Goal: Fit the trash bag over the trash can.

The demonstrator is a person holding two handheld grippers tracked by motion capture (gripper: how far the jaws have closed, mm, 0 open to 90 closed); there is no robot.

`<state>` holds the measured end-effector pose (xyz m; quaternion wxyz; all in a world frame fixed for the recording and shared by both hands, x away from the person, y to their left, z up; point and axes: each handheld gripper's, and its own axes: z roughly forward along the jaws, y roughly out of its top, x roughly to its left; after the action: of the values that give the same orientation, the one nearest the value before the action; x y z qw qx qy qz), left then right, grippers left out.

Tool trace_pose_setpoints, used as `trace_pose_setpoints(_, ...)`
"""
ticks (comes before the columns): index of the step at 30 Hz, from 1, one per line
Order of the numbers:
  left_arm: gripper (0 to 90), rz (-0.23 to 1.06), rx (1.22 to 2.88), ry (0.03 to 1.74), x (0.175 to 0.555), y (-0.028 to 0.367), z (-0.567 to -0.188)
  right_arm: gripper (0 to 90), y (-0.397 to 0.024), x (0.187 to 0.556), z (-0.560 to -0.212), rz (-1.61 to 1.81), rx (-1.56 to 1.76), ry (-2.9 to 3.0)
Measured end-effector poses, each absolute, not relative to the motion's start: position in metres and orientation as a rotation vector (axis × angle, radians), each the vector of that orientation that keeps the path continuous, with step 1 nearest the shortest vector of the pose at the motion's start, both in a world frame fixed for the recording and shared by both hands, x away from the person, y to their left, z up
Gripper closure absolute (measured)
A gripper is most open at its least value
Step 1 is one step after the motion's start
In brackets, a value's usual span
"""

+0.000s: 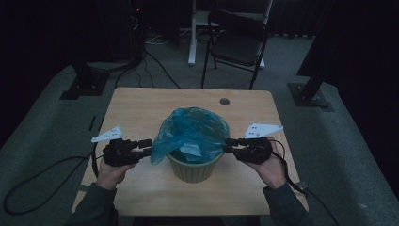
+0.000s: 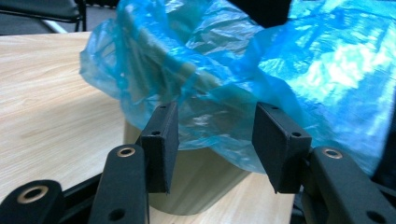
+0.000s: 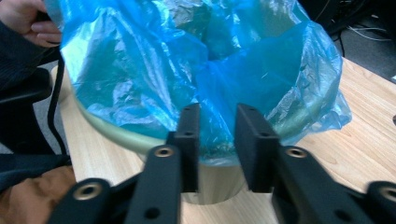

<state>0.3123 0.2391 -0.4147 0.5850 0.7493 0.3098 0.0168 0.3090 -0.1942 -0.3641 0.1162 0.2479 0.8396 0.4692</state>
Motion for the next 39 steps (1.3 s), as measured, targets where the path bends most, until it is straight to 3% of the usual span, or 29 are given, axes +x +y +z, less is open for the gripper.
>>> trace_pose_setpoints(6,48.9,0.034,1.731,0.680,0.306,0.239,-0.408,88.4,-0.195,0.305,-0.364,1.347,0.718,2.480)
trace_pose_setpoints(14,41.1,0.056,1.792,0.648,0.301,0.230,-0.405,89.0,-0.197,0.304,-0.366,1.354,0.717,2.487)
trace_pose_setpoints(22,40.7,0.036,1.858,0.648,0.301,0.214,-0.413,89.0,-0.197,0.303,-0.367,1.352,0.710,2.492)
trace_pose_setpoints(26,52.2,0.034,1.880,0.626,0.301,0.207,-0.413,89.4,-0.198,0.303,-0.369,1.355,0.710,2.499)
trace_pose_setpoints(27,58.8,0.034,1.880,0.626,0.301,0.207,-0.413,89.4,-0.198,0.303,-0.369,1.355,0.710,2.499)
trace_pose_setpoints(28,58.8,0.033,1.878,0.619,0.301,0.206,-0.412,89.6,-0.198,0.303,-0.369,1.354,0.705,2.501)
trace_pose_setpoints(29,68.1,0.039,1.880,0.621,0.301,0.206,-0.412,89.6,-0.198,0.303,-0.370,1.355,0.707,2.506)
trace_pose_setpoints(33,81.5,0.059,1.885,0.624,0.300,0.207,-0.412,89.6,-0.198,0.303,-0.370,1.355,0.702,2.510)
trace_pose_setpoints(35,87.0,0.067,1.883,0.628,0.300,0.208,-0.412,89.6,-0.199,0.303,-0.371,1.355,0.698,2.512)
trace_pose_setpoints(39,89.3,0.059,1.899,0.625,0.300,0.208,-0.417,89.7,-0.200,0.302,-0.373,1.353,0.702,2.520)
